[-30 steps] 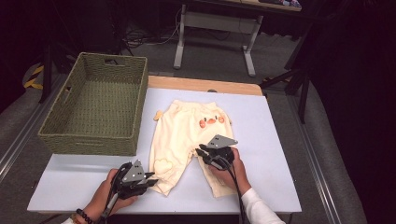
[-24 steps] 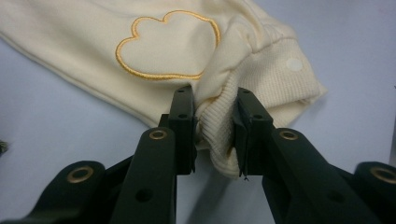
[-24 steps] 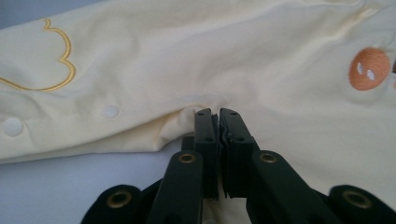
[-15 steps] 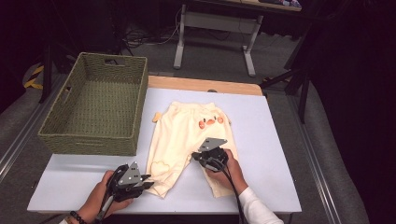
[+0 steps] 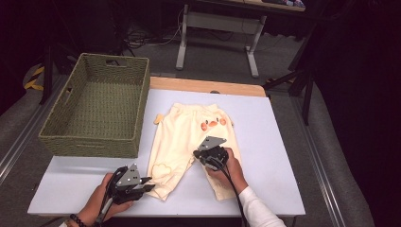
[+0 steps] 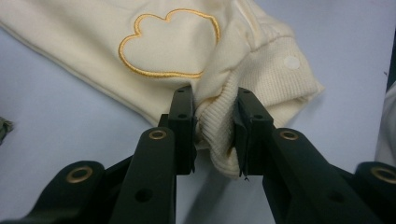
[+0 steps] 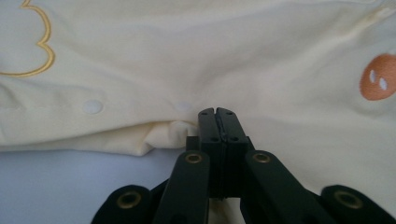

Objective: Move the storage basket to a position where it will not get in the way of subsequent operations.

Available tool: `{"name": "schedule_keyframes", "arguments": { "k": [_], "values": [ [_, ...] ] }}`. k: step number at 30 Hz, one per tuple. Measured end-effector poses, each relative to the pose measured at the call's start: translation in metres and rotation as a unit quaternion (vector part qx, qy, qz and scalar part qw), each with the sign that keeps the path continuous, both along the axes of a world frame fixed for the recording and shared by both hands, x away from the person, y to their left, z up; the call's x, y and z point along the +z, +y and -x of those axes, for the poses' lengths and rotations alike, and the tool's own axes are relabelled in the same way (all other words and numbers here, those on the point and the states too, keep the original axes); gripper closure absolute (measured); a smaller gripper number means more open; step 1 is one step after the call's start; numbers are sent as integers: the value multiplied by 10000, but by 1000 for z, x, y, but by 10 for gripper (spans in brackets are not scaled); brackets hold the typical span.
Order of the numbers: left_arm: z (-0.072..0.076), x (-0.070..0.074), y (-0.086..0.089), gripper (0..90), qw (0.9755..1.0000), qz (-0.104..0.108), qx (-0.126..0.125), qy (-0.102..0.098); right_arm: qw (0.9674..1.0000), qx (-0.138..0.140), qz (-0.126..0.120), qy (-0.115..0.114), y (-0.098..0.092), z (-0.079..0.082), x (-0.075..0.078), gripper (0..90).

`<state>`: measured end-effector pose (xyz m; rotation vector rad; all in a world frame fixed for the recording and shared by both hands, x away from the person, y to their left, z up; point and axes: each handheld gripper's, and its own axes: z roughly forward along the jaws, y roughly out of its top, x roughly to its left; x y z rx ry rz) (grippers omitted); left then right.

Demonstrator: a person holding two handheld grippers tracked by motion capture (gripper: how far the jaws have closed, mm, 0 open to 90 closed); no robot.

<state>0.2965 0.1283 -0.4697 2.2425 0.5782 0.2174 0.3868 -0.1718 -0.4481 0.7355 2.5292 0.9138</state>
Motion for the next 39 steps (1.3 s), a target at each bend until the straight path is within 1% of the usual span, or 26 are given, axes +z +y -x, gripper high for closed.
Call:
{"name": "schedule_keyframes", "arguments": {
  "k": [2,4,5,6,7,9,10,11,12,13,14,15,16,17,19,20,21,24,26,28,29,32,34,36,37,39],
  "values": [
    [0,0,0,721,10000,-7,2,-6,9999,104,75,104,1,2,-1,900],
    [0,0,0,721,10000,-12,-2,-10,9998,131,86,107,2,3,-1,900],
    [0,0,0,721,10000,-2,-9,-4,9997,175,131,103,1,4,0,900],
    [0,0,0,721,10000,-3,-12,6,9997,177,104,97,1,4,2,900],
    [0,0,0,721,10000,-2,-17,12,9999,130,33,91,-1,5,3,900],
    [-1,0,0,721,10000,-2,-25,20,9999,66,-131,-42,-6,6,8,900],
    [-1,0,0,721,10000,-2,-27,21,9999,66,-131,-42,-6,6,8,900],
    [-1,0,0,721,10000,-3,-42,21,9997,47,-220,-68,-8,7,10,900],
    [-1,0,1,721,10000,-7,-55,22,9989,-9,-395,-264,-13,9,16,900],
    [-2,0,1,721,10000,-2,-55,30,9983,-11,-475,-323,-15,10,18,900],
    [-2,0,0,721,10000,8,-50,35,9983,-11,-475,-323,-15,10,18,900],
    [-2,0,0,721,10000,4,-56,33,9975,2,-584,-389,-18,11,21,900],
    [-2,0,1,721,10000,0,-56,37,9959,-77,-716,-553,-22,13,25,900],
    [-2,0,0,722,10000,15,-49,41,9944,-74,-833,-639,-24,14,28,900],
    [-1,0,1,721,10000,5,-50,32,9924,-107,-955,-766,-29,16,32,900],
    [-1,0,1,721,10000,1,-47,21,9899,-117,-1110,-873,-33,18,36,900],
    [-1,0,0,721,10000,-8,-43,14,9883,-135,-1188,-944,-36,19,38,898],
    [-1,0,0,721,10000,-4,-27,12,9863,-179,-1277,-1028,-44,23,43,859],
    [-1,0,0,721,10000,-2,-23,13,9845,-169,-1338,-1126,-50,27,46,845],
    [-1,0,0,721,10000,3,-38,31,9834,-181,-1373,-1169,-56,30,47,799],
    [-1,0,1,721,10000,5,-40,32,9824,-205,-1401,-1214,-60,32,48,752],
    [-1,0,1,721,10000,13,-43,27,9802,-249,-1477,-1292,-71,37,49,663],
    [-1,0,1,721,10000,17,-43,22,9786,-337,-1526,-1339,-77,40,50,604],
    [-1,0,1,721,10000,19,-46,23,9768,-452,-1593,-1358,-84,44,49,524],
    [-1,0,1,721,10000,19,-50,23,9757,-515,-1593,-1413,-88,46,48,492],
    [-1,0,1,721,10000,24,-54,22,9746,-597,-1583,-1467,-93,50,46,429]
  ]
}}
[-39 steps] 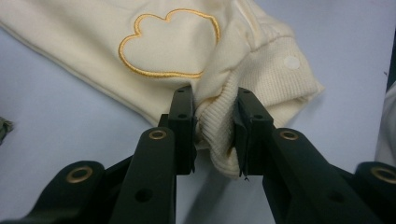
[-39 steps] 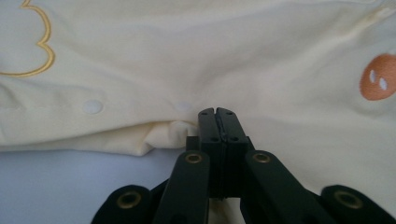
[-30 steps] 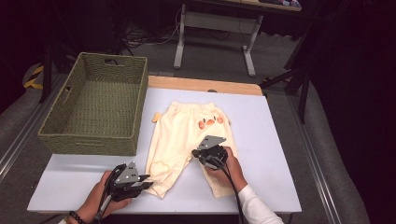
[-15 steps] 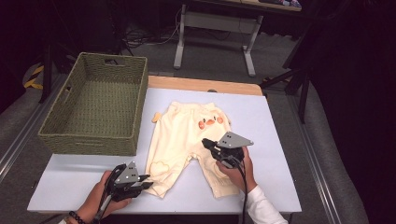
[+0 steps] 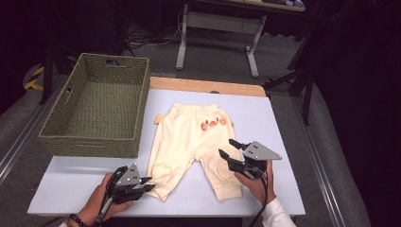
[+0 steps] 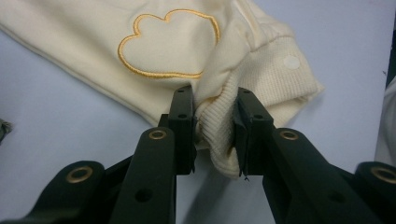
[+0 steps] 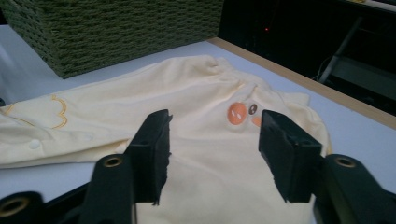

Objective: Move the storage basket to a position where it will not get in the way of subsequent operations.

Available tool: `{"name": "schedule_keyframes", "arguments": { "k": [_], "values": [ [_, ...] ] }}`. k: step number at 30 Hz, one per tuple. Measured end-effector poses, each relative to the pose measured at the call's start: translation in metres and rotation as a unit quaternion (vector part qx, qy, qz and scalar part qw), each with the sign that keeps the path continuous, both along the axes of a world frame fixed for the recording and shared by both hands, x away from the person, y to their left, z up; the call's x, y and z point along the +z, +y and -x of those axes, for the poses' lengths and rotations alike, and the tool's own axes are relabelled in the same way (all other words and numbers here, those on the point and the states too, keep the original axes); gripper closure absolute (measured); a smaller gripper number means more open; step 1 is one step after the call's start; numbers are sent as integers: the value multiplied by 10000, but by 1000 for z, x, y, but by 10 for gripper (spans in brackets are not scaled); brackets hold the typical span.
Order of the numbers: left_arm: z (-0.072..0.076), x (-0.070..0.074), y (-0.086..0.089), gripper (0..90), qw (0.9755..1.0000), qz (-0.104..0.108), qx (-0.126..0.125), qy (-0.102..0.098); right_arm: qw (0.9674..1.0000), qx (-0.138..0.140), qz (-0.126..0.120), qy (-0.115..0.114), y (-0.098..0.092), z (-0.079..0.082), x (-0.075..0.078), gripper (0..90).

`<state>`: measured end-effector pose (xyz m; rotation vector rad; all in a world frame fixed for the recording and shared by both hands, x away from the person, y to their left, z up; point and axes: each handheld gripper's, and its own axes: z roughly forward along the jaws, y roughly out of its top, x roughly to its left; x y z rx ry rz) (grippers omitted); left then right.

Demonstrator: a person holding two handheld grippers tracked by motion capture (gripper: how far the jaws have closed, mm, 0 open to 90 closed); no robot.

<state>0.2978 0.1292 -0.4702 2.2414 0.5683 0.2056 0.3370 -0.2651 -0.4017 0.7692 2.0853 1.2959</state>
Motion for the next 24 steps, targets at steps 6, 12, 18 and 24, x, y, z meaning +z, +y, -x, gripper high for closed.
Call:
{"name": "schedule_keyframes", "arguments": {
  "k": [6,12,18,24],
  "values": [
    [0,0,0,720,10000,-5,1,-27,9990,-432,-104,23,-19,8,-8,269],
    [-1,0,0,720,10000,29,-2,38,9959,-853,-55,-284,-39,23,-19,176],
    [0,0,0,720,10000,10,2,7,9953,-958,-70,-116,-43,23,-30,147],
    [1,0,-1,720,10000,-28,22,-50,9955,-938,-92,-96,-41,23,-31,129]
  ]
}}
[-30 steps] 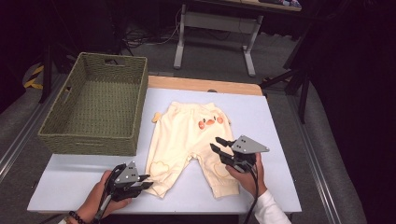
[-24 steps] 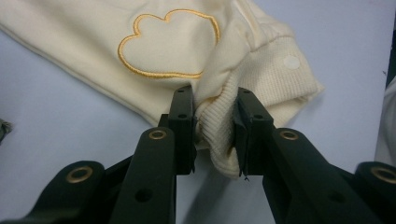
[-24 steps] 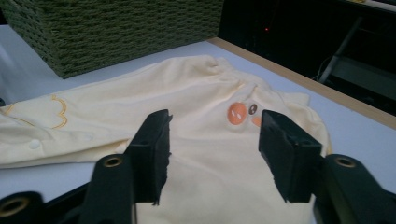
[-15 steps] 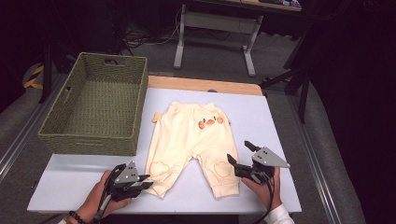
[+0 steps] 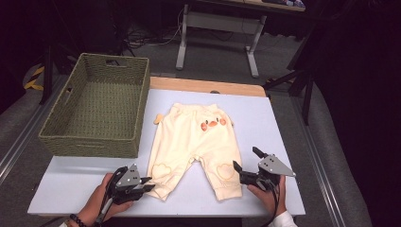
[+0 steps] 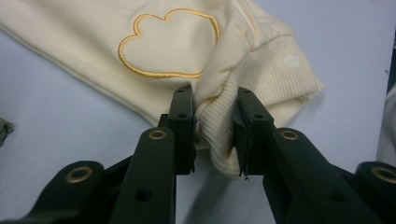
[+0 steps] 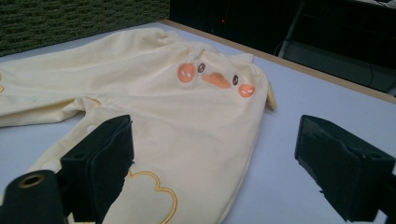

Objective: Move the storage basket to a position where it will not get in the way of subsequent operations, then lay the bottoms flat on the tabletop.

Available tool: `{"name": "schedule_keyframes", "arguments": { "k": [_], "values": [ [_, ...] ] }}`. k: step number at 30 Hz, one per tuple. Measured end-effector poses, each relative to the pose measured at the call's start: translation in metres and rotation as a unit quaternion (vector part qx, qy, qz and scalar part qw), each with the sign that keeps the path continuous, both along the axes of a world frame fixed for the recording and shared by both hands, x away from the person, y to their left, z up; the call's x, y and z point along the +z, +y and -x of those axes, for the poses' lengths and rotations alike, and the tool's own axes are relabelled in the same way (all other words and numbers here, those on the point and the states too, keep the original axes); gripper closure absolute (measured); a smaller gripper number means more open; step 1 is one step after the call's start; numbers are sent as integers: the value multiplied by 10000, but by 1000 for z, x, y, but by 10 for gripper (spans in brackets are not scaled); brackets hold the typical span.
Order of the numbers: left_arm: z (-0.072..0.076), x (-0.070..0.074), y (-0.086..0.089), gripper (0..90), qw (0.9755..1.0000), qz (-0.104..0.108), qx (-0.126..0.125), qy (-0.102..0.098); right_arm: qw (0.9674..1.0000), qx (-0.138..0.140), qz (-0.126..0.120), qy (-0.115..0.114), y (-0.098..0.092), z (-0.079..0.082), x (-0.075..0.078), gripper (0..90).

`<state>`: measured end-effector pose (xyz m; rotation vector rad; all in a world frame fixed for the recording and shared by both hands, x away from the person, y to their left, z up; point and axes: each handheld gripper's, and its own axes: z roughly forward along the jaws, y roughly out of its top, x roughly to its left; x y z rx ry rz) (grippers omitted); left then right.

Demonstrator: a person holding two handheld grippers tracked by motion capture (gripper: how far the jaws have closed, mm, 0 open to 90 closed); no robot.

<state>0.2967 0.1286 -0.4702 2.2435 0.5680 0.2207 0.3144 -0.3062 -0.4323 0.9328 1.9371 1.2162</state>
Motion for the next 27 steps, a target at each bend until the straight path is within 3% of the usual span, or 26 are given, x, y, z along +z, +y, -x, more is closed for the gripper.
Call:
{"name": "schedule_keyframes", "arguments": {
  "k": [8,16,23,27],
  "values": [
    [-1,0,1,720,10000,38,-2,67,9999,-117,40,98,-1,-5,-2,135],
    [0,0,-1,720,10000,-4,49,32,9996,-171,-109,172,3,-6,1,144],
    [0,0,0,720,10000,32,52,68,9999,75,2,116,16,-9,12,168],
    [-1,0,0,719,10000,39,42,77,9996,276,55,96,30,-20,21,251]
  ]
}}
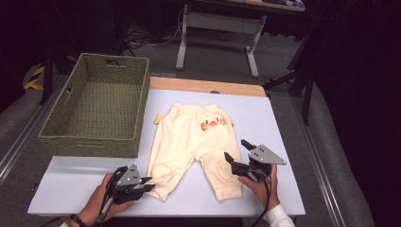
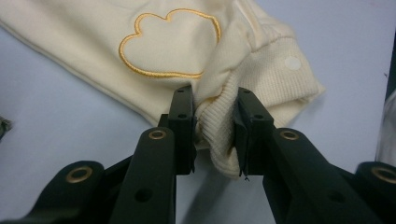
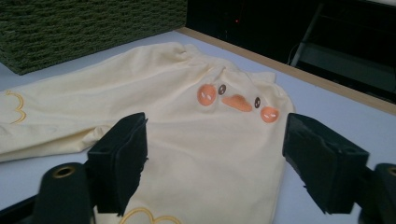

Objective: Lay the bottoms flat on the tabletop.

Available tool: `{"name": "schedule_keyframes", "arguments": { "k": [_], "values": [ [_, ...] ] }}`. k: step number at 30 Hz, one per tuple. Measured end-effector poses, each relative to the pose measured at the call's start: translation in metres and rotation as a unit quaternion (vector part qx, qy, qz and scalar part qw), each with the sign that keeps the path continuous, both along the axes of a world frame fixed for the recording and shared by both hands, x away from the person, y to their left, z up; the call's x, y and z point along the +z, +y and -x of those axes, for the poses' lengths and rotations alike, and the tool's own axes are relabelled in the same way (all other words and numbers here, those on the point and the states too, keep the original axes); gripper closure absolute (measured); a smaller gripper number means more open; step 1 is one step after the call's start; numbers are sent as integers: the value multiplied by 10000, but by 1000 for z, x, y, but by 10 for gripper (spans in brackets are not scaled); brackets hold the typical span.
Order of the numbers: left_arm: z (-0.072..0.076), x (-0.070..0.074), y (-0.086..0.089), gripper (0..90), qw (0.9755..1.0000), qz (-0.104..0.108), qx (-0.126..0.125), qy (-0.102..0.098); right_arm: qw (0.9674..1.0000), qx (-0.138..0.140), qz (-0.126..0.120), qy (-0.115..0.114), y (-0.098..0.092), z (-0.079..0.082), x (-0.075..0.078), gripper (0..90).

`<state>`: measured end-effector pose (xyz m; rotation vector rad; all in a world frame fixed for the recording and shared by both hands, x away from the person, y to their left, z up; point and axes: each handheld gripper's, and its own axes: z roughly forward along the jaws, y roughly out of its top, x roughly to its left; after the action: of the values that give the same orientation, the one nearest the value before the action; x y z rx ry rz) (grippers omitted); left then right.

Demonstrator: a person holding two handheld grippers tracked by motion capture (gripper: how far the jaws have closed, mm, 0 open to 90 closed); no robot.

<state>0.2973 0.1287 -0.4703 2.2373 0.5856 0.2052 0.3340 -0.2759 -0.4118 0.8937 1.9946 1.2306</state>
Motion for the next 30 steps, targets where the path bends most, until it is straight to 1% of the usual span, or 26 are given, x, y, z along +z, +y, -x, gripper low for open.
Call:
{"name": "schedule_keyframes", "arguments": {
  "k": [2,4,5,7,9,11,13,14,15,16,17,18,19,22,23,25,26,27,28,29,30],
  "values": [
    [0,0,0,720,10000,11,15,21,10000,-3,-24,10,3,-3,2,253],
    [-1,0,0,720,10000,13,16,41,9998,64,-133,99,10,-13,6,252],
    [0,0,0,720,10000,1,17,39,9997,118,-163,125,16,-20,10,250],
    [0,0,0,720,10000,-3,13,25,9997,143,-166,134,20,-23,11,249],
    [0,0,0,720,10000,-12,19,18,9995,240,-144,125,30,-32,14,250],
    [0,0,0,720,10000,6,21,29,9990,293,-191,261,40,-43,18,243],
    [0,0,0,720,10000,-1,22,29,9988,321,-214,314,48,-51,22,240],
    [0,0,0,720,10000,8,16,25,9983,344,-232,415,58,-62,26,223],
    [0,0,0,720,10000,10,14,24,9979,361,-262,476,61,-66,27,222],
    [0,0,0,720,10000,4,18,25,9979,361,-262,476,61,-66,27,222],
    [0,0,0,720,10000,9,23,24,9973,382,-319,538,67,-73,28,219],
    [0,0,0,720,10000,-7,26,17,9968,394,-322,610,73,-80,28,218],
    [0,0,0,720,10000,-8,34,13,9966,410,-302,653,77,-84,28,217],
    [0,0,0,720,10000,19,27,31,9963,420,-101,746,93,-100,28,217],
    [0,0,0,720,10000,18,26,35,9957,405,-104,824,102,-111,27,223],
    [0,0,0,720,10000,23,26,44,9952,367,-84,904,110,-122,26,223],
    [0,0,0,720,10000,24,29,41,9952,367,-84,904,110,-122,26,223],
    [0,0,0,720,10000,27,31,49,9947,302,-102,979,117,-132,23,227],
    [-1,0,0,720,9999,54,44,85,9947,302,-102,979,117,-132,23,227],
    [-1,0,0,720,9999,79,53,119,9936,271,-122,1085,123,-141,19,232],
    [-2,0,0,720,9999,86,46,139,9936,271,-122,1085,123,-141,19,232]
  ]
}}
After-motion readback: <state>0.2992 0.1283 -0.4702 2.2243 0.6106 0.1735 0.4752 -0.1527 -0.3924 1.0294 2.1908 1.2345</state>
